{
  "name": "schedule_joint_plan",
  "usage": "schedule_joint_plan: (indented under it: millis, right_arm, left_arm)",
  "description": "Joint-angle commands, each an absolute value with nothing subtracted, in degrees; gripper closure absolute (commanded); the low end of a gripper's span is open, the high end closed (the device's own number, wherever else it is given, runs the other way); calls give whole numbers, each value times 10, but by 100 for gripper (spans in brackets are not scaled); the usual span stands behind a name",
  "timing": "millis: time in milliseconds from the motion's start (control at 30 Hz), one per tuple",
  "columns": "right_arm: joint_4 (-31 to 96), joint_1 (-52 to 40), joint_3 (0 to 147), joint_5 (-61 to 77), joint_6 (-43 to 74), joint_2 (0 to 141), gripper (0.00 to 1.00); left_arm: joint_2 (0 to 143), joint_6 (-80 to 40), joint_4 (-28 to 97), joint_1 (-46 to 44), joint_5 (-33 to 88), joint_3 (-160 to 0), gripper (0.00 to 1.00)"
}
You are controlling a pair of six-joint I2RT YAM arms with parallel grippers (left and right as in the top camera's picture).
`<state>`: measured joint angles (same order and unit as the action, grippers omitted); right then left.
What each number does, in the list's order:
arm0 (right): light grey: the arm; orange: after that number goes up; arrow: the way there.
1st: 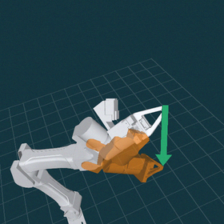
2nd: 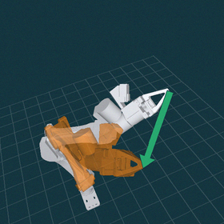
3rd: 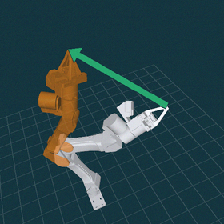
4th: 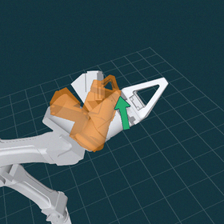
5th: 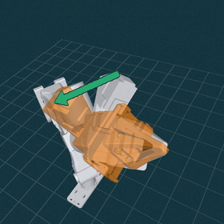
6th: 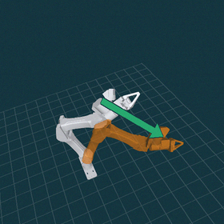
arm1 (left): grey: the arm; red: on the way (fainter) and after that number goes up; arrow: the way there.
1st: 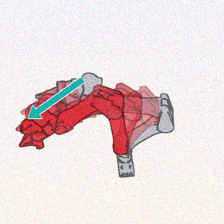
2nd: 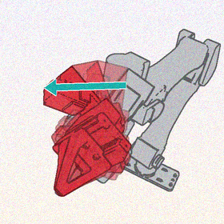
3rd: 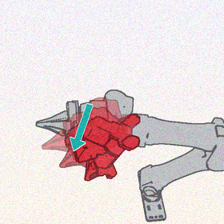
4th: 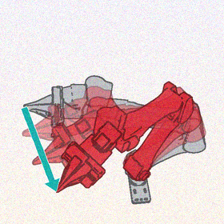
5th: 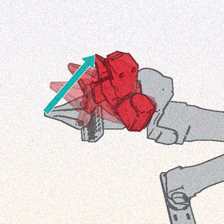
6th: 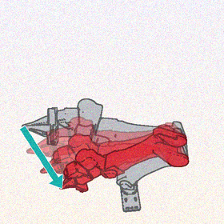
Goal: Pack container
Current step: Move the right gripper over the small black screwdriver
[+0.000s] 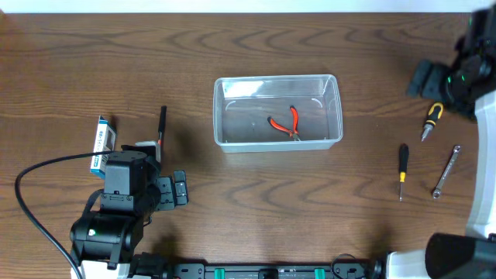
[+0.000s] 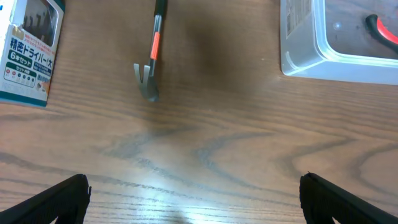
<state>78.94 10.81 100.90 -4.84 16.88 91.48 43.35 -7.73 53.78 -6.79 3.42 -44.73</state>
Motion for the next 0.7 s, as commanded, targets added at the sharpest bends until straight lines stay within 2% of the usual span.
schedule_joint_plan:
  millis: [0,133,300,433,667]
  right_arm:
    - [814,138,945,-21,203,835,1]
    - [829,160,846,-22,222,741,1]
    - [730,173,704,-22,149,689,1]
    - [654,183,629,9,86,734,1]
    - [558,188,614,8,13,865,1]
  left_arm:
    - [434,-82,539,-65,27,-455,2]
    - [434,-82,537,-65,27,-455,2]
    - [434,-82,537,-65,27,-455,2]
    - [434,-82,537,-65,27,-455,2]
    - [434,-82,537,-65,27,-455,2]
